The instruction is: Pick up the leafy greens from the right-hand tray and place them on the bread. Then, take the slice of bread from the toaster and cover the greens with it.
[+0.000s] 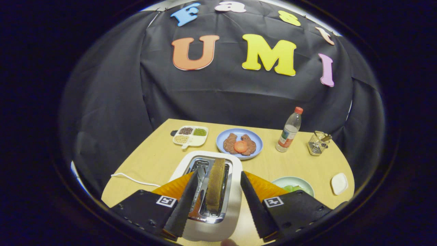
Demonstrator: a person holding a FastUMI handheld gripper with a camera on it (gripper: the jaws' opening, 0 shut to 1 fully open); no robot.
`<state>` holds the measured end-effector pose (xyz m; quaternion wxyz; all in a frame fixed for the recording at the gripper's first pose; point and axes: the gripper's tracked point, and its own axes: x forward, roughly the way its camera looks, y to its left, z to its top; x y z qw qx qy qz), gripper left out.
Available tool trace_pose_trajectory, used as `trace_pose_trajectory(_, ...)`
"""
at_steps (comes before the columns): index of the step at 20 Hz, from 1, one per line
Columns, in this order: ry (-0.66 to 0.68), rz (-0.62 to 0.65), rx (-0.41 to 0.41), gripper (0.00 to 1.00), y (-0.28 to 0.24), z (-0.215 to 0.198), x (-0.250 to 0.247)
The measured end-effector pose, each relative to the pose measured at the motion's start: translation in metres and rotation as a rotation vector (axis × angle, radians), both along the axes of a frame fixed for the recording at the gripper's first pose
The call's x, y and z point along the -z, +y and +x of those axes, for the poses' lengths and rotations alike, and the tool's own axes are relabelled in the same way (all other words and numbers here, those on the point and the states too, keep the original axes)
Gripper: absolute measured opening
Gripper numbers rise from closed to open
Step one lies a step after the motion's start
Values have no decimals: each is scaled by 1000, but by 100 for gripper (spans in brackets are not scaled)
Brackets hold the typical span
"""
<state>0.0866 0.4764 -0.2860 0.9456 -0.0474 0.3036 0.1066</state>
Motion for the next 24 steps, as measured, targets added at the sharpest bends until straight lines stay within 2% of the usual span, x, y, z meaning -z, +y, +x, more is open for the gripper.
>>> trace_pose_trajectory(3,23,-1,29,51,-2,6,6)
trace_pose_trajectory(4,25,-2,34,39,-2,8,6)
trace_pose_trajectory(5,20,-4,32,34,-3,9,4)
trace_pose_trajectory(6,22,-2,22,23,-1,10,4)
trace_pose_trajectory(9,31,29,-5,12,3,4,-6)
trace_pose_trajectory(14,-8,148,-46,12,-1,0,-66)
trace_pose_trajectory(19,-71,227,-22,12,-51,6,-121)
trace_pose_trajectory(22,-114,211,13,12,-98,18,-128)
trace_pose_trajectory(24,-121,179,37,12,-129,26,-112)
